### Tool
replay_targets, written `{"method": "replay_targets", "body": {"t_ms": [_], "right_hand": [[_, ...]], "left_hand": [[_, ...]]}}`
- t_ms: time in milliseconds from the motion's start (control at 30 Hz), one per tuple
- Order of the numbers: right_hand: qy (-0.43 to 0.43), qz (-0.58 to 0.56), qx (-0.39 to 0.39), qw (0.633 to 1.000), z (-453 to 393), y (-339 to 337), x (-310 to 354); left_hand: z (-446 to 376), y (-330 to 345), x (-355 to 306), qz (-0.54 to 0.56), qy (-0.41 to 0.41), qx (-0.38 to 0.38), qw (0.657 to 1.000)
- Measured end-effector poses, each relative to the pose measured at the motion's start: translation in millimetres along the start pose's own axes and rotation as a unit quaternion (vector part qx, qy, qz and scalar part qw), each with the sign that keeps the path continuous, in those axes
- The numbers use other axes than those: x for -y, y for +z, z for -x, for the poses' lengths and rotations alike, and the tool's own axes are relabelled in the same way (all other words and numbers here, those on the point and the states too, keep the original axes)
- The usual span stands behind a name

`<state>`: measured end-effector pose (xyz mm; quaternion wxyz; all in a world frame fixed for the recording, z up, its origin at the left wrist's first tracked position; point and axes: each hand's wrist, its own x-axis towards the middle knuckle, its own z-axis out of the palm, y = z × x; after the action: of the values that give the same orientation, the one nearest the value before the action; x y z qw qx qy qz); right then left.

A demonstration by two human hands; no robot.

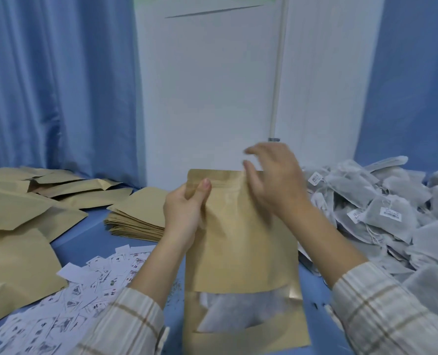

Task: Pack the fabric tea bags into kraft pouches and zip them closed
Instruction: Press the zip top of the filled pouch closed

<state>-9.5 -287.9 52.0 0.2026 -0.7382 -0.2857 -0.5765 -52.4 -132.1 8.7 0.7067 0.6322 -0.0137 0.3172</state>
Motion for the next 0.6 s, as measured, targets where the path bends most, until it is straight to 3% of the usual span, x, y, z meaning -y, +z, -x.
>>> {"method": "replay_targets", "body": {"t_ms": [67,167,267,400,533,600], "right_hand": [[-0.095,0.064,-0.003,0.993,-6,9,18],[-0.057,0.205,-0.043,0.976,-14,13,33],[-0.033,0.28,-0.068,0.957,-14,20,33],[0.004,0.241,-0.068,0.968,-14,19,37],[0.011,0.209,0.012,0.978,-16,21,48],[0.006,0.247,-0.004,0.969,-17,21,54]], "left_hand": [[10,7,-7,0.024,0.005,0.034,0.999],[19,8,-15,0.026,0.008,0.068,0.997],[21,3,-20,0.0,0.003,0.047,0.999],[16,1,-19,-0.038,0.035,-0.007,0.999],[17,10,-17,-0.086,0.071,-0.056,0.992],[20,16,-18,-0.121,0.103,-0.08,0.984]]}}
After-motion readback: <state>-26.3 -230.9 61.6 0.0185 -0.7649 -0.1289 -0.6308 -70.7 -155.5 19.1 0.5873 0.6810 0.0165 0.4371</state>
